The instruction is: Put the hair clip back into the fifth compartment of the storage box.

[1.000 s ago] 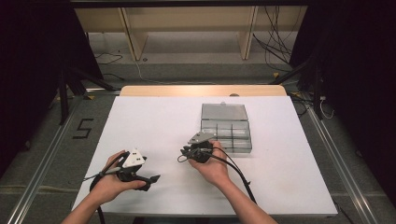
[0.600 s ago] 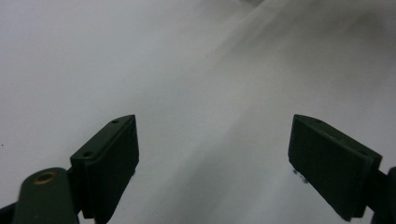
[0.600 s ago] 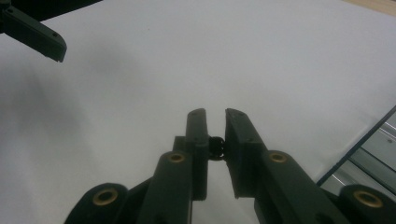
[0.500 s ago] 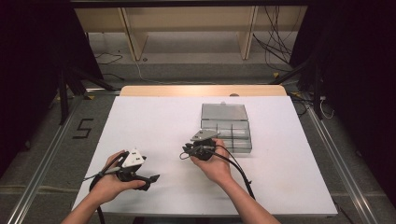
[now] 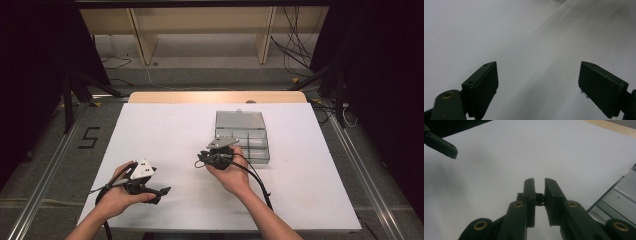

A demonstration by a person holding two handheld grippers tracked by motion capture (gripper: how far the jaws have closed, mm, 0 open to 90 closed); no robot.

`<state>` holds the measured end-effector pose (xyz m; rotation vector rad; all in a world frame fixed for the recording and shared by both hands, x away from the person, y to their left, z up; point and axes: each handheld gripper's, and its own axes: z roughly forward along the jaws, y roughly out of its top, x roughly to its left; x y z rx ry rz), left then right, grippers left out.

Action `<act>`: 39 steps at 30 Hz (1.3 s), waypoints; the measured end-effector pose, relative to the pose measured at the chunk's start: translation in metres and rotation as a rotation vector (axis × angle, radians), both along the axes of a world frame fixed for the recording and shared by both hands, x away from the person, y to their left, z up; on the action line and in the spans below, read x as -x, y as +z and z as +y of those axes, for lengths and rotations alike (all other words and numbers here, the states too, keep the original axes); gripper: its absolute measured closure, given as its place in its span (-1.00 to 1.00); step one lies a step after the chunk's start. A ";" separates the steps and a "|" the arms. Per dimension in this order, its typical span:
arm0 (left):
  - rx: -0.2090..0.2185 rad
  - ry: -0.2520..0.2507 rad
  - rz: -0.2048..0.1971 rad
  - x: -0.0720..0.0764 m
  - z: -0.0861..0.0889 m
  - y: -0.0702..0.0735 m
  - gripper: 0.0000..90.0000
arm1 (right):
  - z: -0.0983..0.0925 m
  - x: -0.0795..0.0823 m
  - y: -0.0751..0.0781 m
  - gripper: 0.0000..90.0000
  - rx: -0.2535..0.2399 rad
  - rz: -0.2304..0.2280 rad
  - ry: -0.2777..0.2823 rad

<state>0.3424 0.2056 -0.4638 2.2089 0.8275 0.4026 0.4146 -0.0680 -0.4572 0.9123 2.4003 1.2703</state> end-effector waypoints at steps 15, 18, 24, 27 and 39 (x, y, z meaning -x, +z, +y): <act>-0.001 0.001 0.000 0.000 0.000 0.000 -0.65 | -0.008 -0.002 0.006 0.79 0.000 -0.004 -0.020; -0.004 0.000 -0.002 0.000 0.000 0.000 -0.65 | -0.010 -0.003 0.008 0.79 0.000 -0.007 -0.023; -0.002 -0.003 0.001 0.000 0.000 0.000 -0.64 | -0.015 -0.004 0.010 0.79 -0.002 -0.009 -0.034; -0.003 -0.001 0.000 0.000 0.000 0.000 -0.64 | -0.018 -0.005 0.012 0.79 -0.003 -0.012 -0.039; -0.009 0.003 -0.004 -0.001 0.001 0.000 -0.64 | -0.026 -0.008 0.015 0.79 -0.005 -0.013 -0.061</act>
